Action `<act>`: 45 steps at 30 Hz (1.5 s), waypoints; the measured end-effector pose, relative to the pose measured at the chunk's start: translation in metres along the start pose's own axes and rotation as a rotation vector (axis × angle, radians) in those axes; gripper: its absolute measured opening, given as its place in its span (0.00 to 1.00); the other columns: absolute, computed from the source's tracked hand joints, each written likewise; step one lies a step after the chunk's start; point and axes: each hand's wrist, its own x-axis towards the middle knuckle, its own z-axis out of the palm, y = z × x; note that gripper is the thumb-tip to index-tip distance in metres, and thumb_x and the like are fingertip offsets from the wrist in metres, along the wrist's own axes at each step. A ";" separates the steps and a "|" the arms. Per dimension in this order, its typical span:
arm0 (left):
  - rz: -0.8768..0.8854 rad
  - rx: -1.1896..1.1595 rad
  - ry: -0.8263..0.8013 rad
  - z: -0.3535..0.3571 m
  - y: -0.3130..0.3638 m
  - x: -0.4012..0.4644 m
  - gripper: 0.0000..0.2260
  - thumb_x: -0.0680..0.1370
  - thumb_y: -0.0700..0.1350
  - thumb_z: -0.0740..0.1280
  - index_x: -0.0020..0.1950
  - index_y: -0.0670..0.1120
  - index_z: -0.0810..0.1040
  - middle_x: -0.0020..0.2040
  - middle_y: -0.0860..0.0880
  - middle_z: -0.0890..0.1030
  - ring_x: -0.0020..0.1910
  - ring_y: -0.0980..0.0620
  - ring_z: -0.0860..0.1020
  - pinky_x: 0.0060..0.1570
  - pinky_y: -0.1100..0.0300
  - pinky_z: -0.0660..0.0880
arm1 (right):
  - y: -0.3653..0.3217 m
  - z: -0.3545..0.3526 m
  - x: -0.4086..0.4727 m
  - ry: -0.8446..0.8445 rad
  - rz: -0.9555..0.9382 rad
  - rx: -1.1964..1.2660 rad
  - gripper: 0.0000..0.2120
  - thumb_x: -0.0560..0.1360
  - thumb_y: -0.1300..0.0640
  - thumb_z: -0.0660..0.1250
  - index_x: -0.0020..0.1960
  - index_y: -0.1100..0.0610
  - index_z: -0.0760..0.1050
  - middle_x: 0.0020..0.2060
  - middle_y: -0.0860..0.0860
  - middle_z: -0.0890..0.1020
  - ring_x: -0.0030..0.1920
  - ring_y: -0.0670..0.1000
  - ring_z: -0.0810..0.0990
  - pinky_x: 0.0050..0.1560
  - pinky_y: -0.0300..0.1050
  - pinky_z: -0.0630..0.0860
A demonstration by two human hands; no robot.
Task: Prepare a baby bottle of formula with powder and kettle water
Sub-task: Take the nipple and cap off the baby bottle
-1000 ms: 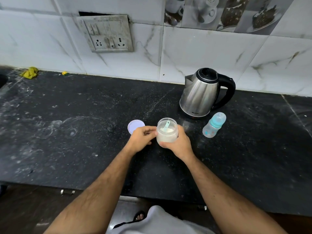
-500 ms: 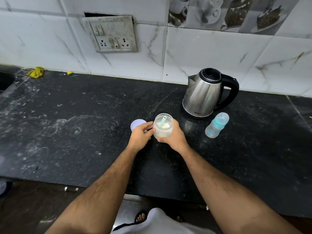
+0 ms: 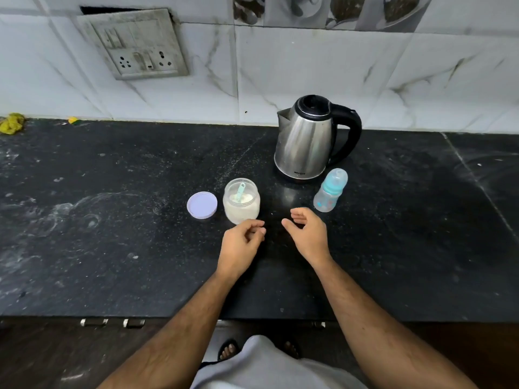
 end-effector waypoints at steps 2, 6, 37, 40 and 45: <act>0.038 0.043 -0.073 0.018 0.010 0.008 0.08 0.78 0.41 0.69 0.54 0.52 0.81 0.43 0.54 0.84 0.44 0.54 0.84 0.48 0.57 0.81 | 0.011 -0.016 0.000 0.080 0.030 0.025 0.11 0.73 0.57 0.75 0.54 0.58 0.81 0.48 0.51 0.85 0.49 0.47 0.83 0.55 0.43 0.80; 0.063 0.118 -0.161 0.050 0.031 0.035 0.12 0.78 0.43 0.71 0.61 0.48 0.81 0.51 0.52 0.84 0.42 0.60 0.81 0.55 0.58 0.79 | 0.029 -0.045 0.010 0.193 0.105 -0.002 0.06 0.73 0.58 0.74 0.48 0.58 0.81 0.42 0.50 0.84 0.45 0.47 0.83 0.51 0.42 0.79; 0.036 0.121 -0.397 0.112 0.078 0.067 0.14 0.74 0.48 0.75 0.58 0.53 0.80 0.49 0.52 0.85 0.48 0.55 0.83 0.43 0.57 0.81 | 0.056 -0.103 0.036 -0.210 0.063 0.124 0.27 0.68 0.57 0.78 0.64 0.52 0.73 0.58 0.48 0.81 0.59 0.48 0.79 0.63 0.52 0.77; 0.047 0.059 -0.392 0.107 0.083 0.056 0.12 0.74 0.48 0.75 0.56 0.52 0.80 0.49 0.52 0.85 0.47 0.58 0.83 0.39 0.64 0.77 | 0.056 -0.103 0.024 -0.218 0.057 0.238 0.27 0.67 0.57 0.79 0.64 0.53 0.75 0.55 0.49 0.83 0.57 0.48 0.82 0.61 0.55 0.79; 0.062 -0.181 -0.484 0.091 0.098 0.048 0.14 0.76 0.37 0.71 0.61 0.45 0.79 0.52 0.49 0.85 0.52 0.55 0.84 0.52 0.62 0.79 | 0.045 -0.109 0.006 -0.291 0.033 0.304 0.21 0.70 0.61 0.77 0.61 0.53 0.78 0.53 0.49 0.85 0.54 0.46 0.83 0.57 0.46 0.80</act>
